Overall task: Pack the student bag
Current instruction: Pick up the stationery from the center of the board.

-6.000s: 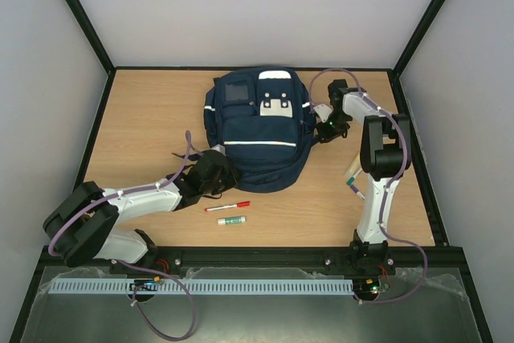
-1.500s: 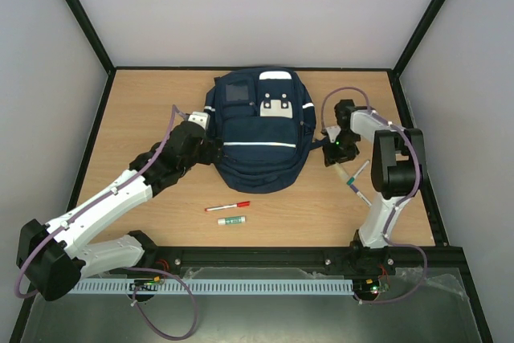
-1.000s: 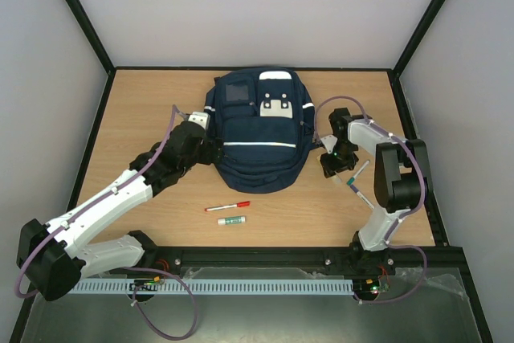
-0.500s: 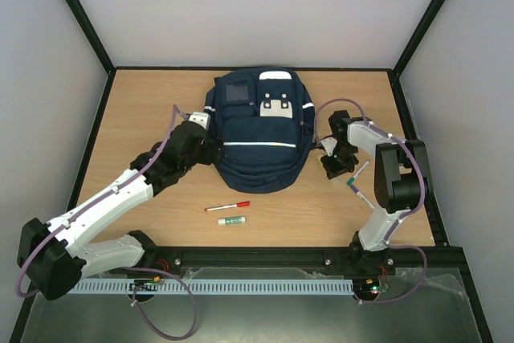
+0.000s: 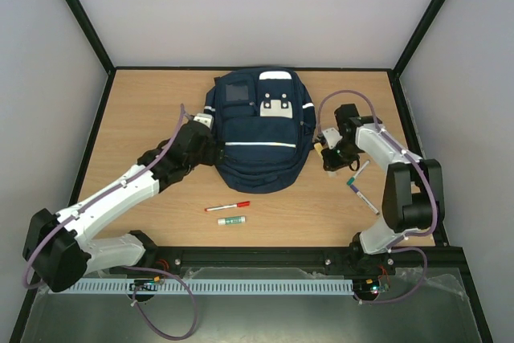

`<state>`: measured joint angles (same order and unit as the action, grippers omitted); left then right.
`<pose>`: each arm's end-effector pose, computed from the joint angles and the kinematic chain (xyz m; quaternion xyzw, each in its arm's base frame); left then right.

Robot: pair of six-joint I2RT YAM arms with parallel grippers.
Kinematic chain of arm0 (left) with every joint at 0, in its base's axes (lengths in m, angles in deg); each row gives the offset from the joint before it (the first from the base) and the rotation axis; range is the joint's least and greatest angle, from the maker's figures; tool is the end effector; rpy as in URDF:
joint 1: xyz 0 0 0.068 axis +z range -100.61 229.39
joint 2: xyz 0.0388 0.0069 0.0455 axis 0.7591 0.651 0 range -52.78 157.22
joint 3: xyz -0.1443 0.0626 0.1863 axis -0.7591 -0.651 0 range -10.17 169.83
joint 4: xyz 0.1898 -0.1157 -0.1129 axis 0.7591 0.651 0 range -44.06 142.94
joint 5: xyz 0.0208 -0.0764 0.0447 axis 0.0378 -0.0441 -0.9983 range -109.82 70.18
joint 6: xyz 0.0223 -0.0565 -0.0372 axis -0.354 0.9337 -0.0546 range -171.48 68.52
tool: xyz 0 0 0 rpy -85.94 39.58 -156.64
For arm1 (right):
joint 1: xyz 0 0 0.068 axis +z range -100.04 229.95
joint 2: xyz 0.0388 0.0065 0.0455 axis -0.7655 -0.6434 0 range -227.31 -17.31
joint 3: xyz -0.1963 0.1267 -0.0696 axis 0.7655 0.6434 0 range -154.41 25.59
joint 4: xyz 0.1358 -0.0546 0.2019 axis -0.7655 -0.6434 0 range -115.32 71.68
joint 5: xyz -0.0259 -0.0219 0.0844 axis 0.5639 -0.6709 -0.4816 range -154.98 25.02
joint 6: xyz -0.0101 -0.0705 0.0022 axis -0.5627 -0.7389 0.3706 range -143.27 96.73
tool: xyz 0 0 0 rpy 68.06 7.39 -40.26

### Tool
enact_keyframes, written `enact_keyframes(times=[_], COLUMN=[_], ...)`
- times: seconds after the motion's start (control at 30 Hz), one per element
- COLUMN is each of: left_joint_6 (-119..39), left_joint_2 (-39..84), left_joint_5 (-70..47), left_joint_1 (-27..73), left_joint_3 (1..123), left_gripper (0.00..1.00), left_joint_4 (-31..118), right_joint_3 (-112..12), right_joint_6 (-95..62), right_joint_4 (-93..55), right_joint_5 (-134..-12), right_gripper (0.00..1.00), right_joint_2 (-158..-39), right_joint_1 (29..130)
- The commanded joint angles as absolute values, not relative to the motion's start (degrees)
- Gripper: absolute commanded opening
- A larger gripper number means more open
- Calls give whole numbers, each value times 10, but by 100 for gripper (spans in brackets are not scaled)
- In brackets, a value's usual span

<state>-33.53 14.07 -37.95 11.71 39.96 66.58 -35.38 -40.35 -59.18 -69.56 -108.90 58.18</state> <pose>0.2254 -0.1510 0.2406 0.0828 0.8840 -0.0793 0.4532 0.2950 0.0474 0.1551 -0.2223 0.9608 0.0268 0.1633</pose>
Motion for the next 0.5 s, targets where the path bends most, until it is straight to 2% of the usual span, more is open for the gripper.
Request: enact_keyframes(times=[0.0,0.2,0.3,0.37,0.43,0.47], left_joint_6=[-346,-354,-384,-402,-421,-436], left_joint_2=[152,183,179,177,187,199], left_joint_5=[-378,-344,-274,-215,-192,-194], left_joint_1=[125,131,130,126,113,102], left_joint_3=[402,401,387,381,386,394], left_gripper=[99,98,90,88,97,99], left_joint_4=[668,653,616,588,569,569], right_joint_3=[-332,-301,-293,-287,-276,-273], right_joint_6=[-411,-423,-417,-411,-405,-404], right_joint_4=[-626,-592,-563,-544,-524,-519], right_joint_5=[-767,-862,-898,-916,-934,-942], right_gripper=[17,17,17,18,18,18], right_joint_2=[-1037,-990,-973,-961,-950,-946], right_joint_1=[584,601,601,601,601,601])
